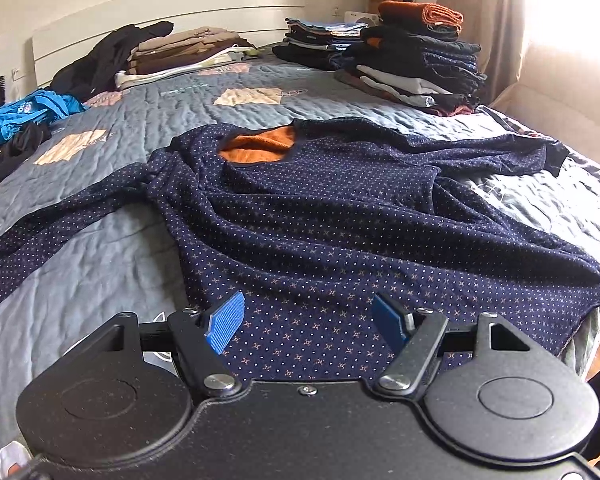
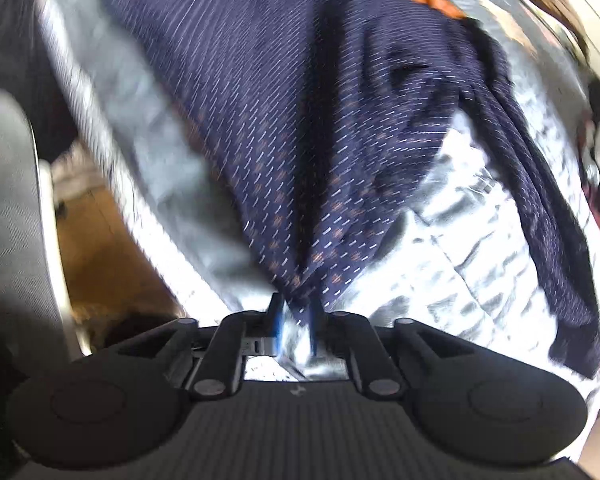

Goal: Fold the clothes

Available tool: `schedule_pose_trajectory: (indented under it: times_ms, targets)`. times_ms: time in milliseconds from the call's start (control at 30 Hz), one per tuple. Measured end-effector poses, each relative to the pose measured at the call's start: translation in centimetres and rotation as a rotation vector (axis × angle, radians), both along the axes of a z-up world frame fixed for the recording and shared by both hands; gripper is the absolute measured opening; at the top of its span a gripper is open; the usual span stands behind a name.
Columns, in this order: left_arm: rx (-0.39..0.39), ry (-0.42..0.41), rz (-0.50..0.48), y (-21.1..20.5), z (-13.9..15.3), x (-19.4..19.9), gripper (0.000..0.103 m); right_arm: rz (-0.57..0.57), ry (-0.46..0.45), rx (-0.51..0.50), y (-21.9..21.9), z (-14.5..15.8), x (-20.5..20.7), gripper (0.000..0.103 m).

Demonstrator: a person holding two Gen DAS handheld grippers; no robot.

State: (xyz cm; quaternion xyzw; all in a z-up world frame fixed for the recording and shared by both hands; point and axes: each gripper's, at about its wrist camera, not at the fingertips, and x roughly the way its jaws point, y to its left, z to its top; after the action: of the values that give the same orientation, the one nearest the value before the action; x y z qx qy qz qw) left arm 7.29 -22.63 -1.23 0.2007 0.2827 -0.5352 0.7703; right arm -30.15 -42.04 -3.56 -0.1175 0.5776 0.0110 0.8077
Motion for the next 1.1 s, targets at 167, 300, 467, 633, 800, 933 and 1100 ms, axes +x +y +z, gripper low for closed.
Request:
schedule_pose_trajectory:
  times_ms: [167,300,467,633,800,933,1100]
  targets:
    - [-0.003,0.009,-0.014,-0.6,-0.2,-0.1,0.07,-0.139,-0.216,0.011,-3.9,4.1,2.3,0.049]
    - [-0.011,0.02,-0.02,-1.3,-0.3,0.0,0.07,-0.219,-0.325,-0.061,-7.4,5.2,7.3,0.051]
    - [-0.018,0.046,0.015,-2.4,-0.6,0.6,0.07,-0.268,-0.389,-0.114,-12.0,4.7,15.0,0.052]
    - [-0.016,0.082,0.06,-3.6,-1.1,2.0,0.07,-0.243,-0.347,-0.12,-14.9,1.4,21.3,0.052]
    - [0.0,0.11,0.072,-4.6,-1.7,3.0,0.07,-0.215,-0.3,-0.124,-17.7,-1.8,27.6,0.052]
    - [0.01,0.13,0.076,-5.3,-2.1,3.6,0.07,-0.2,-0.252,-0.109,-19.1,-4.5,30.8,0.052]
    - [0.021,0.144,0.095,-4.9,-2.1,3.8,0.07,-0.246,-0.209,-0.104,-21.0,-6.3,32.0,0.029]
